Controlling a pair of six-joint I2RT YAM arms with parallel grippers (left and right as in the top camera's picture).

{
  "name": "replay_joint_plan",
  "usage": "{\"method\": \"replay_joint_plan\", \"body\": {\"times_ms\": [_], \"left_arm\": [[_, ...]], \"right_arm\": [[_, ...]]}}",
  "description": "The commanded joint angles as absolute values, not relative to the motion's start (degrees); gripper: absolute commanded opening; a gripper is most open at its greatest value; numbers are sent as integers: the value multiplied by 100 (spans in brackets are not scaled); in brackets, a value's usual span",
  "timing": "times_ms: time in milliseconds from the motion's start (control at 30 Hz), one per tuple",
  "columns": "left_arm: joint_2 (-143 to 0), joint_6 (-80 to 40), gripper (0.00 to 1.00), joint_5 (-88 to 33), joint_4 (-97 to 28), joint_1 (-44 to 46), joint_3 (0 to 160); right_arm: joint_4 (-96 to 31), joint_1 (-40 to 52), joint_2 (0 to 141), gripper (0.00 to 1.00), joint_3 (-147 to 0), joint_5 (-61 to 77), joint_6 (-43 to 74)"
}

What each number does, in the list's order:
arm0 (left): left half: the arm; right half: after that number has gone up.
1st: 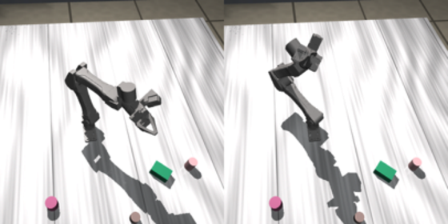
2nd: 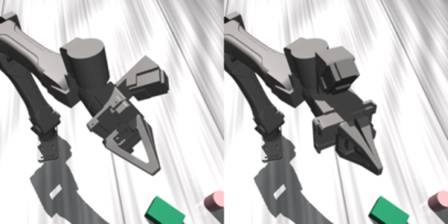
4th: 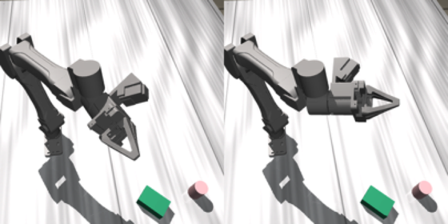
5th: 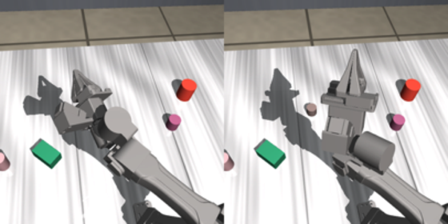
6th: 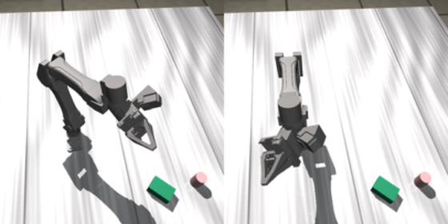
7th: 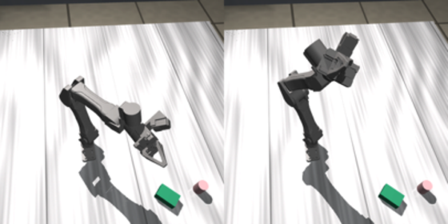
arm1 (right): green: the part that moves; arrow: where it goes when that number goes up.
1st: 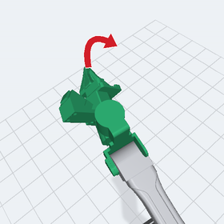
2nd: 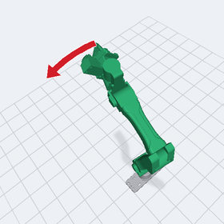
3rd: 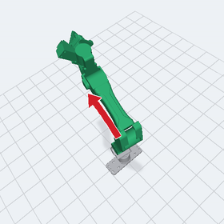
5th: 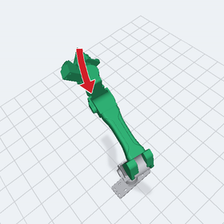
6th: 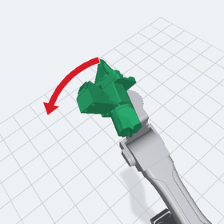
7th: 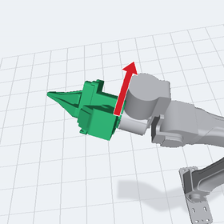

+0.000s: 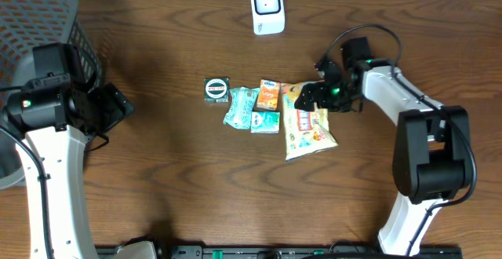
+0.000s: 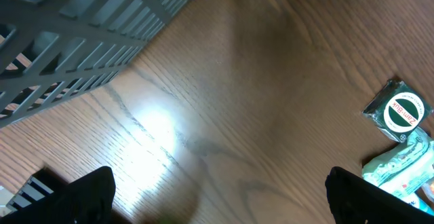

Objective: Scan the item barcode
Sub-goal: 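Lift the snack bag up toward the scanner with the right gripper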

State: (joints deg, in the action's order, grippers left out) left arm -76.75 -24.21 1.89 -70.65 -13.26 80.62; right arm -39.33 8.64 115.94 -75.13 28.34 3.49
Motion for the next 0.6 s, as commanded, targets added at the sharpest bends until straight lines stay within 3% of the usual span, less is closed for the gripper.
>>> {"method": "replay_joint_plan", "body": {"times_ms": [0, 100, 167, 567], "left_arm": [[-7651, -2453, 97, 283, -7094, -1343, 8047], [-7651, -2453, 97, 283, -7094, -1343, 8047], [-7651, -2453, 98, 283, -7094, -1343, 8047], [-7651, -2453, 98, 283, -7094, -1343, 8047]], "right_arm": [[-3955, 1116, 11810, 62, -7166, 2209, 814], [-3957, 1240, 11810, 20, -7164, 2200, 864], [-3959, 1264, 11808, 1, -7168, 2235, 1037], [-5052, 663, 11469, 1, -8298, 4268, 1087]]}}
